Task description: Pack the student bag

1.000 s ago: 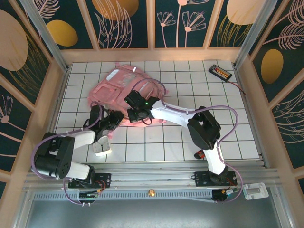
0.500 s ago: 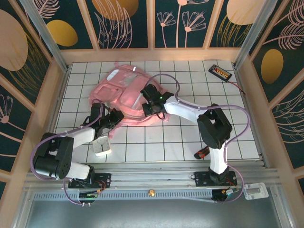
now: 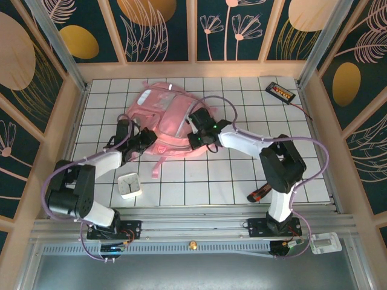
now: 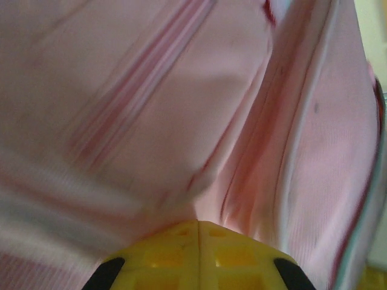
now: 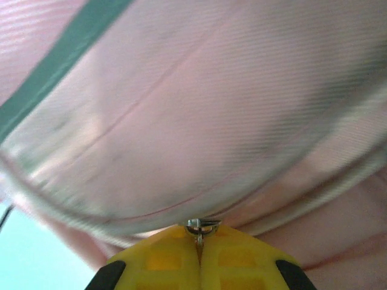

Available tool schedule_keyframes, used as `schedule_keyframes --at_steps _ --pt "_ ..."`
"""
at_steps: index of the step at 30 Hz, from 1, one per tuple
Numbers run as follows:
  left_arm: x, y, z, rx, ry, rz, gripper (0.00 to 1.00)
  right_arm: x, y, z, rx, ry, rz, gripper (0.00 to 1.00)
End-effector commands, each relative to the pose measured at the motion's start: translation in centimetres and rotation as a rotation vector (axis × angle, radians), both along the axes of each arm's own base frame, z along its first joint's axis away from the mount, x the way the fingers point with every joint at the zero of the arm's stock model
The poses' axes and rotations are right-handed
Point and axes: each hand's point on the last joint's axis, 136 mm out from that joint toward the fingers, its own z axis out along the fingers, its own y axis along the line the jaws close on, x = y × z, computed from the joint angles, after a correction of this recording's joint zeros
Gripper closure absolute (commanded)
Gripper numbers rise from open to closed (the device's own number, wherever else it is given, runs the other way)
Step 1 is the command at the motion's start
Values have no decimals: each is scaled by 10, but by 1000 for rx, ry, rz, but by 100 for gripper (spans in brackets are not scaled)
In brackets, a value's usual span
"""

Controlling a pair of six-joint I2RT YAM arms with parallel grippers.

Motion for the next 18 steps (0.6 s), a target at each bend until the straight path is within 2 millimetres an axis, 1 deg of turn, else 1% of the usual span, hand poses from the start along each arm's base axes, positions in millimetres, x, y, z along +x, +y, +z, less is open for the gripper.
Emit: schedule_keyframes --at_steps 1,2,3,4,6,8,10,12,13,15,18 --pt "33 5 0 85 -24 -20 100 -61 41 9 128 115 93 100" --pt "45 5 -2 95 -23 -27 100 -71 52 10 146 133 106 100" --pt "57 5 -4 99 -19 -31 100 -75 60 10 153 143 112 100" --pt "72 5 0 93 -30 -32 100 -79 70 10 156 150 117 100" --pt "89 9 3 82 -22 -24 100 -76 80 10 145 152 110 100" --pt "94 16 15 73 -29 -8 99 -69 81 4 111 160 80 100" --pt "85 27 30 76 -49 26 70 -64 79 1 94 157 65 100" --pt "70 30 46 55 -78 40 52 -63 78 0 100 163 66 100" --pt "60 25 50 10 -80 36 45 -62 76 -1 102 165 67 100" --pt "42 15 51 -92 -73 22 41 -61 74 -1 104 165 68 100" --pt "24 -3 46 -152 -50 -12 41 -57 68 -4 114 173 65 100"
